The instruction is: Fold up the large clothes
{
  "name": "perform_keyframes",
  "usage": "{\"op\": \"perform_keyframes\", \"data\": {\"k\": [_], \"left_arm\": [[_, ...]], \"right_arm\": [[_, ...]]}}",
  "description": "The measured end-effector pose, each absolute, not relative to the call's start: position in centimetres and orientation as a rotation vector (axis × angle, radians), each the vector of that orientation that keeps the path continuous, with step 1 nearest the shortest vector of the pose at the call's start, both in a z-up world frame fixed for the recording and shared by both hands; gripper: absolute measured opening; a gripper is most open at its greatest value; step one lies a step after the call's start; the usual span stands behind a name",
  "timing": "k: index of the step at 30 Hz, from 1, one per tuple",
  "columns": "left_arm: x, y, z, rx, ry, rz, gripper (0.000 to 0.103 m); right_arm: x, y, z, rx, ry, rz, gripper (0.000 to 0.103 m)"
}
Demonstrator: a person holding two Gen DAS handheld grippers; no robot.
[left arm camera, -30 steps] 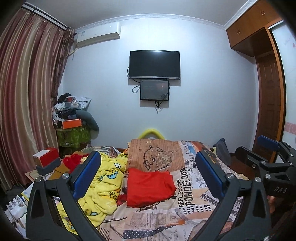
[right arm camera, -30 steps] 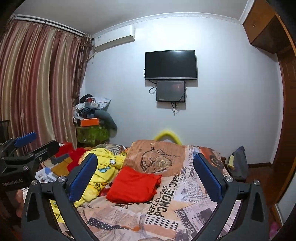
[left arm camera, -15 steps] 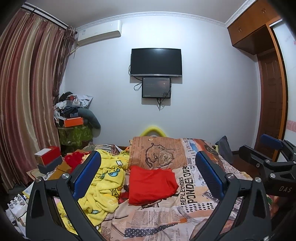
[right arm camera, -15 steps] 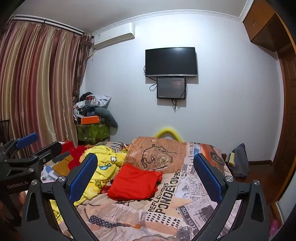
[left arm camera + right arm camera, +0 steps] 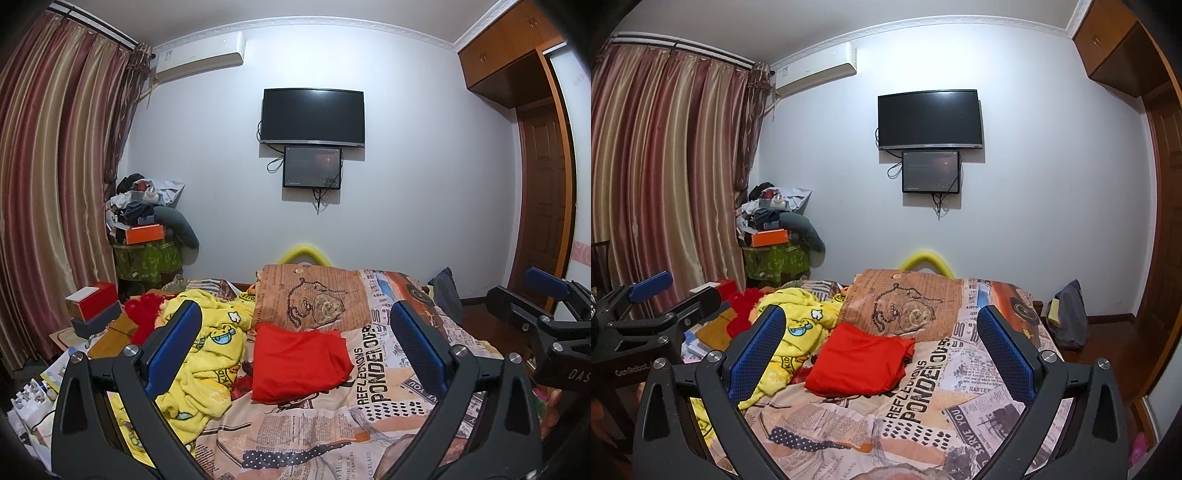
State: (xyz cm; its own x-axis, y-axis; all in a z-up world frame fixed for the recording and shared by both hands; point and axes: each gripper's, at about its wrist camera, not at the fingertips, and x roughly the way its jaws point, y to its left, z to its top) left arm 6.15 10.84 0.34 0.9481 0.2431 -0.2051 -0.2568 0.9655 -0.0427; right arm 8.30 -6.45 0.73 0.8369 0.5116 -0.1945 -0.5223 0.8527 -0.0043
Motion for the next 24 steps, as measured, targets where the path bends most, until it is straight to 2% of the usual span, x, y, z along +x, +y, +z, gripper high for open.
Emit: {"op": "perform_keyframes", "data": {"k": [24], "left_arm": [[6.22,9.85,0.51,-0.042,0.2,0.233,0.102]], "right_arm": [[8.23,-7.09,1.29,-0.031,0.189,0.533,0.103]]}}
